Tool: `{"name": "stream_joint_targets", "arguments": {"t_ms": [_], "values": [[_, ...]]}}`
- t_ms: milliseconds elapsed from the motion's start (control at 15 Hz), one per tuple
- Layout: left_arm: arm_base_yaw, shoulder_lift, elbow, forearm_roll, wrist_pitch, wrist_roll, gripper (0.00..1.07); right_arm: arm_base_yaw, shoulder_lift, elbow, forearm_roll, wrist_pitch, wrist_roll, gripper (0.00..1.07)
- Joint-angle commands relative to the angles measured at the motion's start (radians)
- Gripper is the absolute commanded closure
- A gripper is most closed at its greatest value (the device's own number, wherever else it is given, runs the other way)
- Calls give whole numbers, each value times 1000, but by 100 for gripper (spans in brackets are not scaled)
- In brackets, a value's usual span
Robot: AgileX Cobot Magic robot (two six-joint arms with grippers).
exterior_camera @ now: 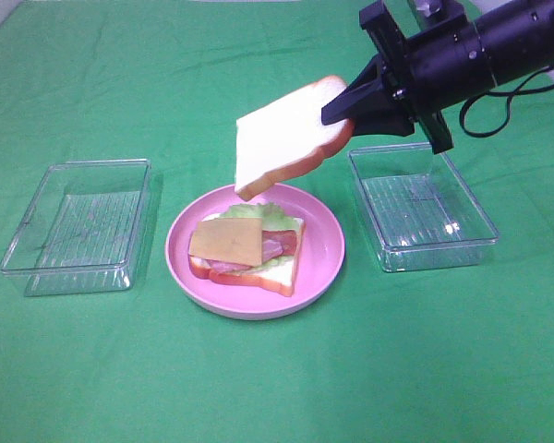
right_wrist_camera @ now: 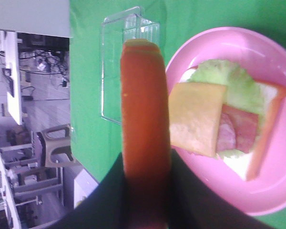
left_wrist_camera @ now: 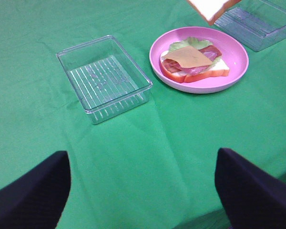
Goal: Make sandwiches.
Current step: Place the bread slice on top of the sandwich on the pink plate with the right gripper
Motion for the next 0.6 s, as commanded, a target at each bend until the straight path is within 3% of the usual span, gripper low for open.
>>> {"name": "stream_joint_targets", "arguments": {"t_ms": [67, 400, 600], "values": [[-1, -19, 2, -1, -10, -8, 27, 60, 17, 74, 129, -73, -102, 107], [-1, -19, 2, -1, -10, -8, 27, 204, 111, 82, 226, -229, -109, 107], [-1, -19, 2, -1, -10, -8, 27, 223, 154, 82, 235, -238, -107, 107]]}}
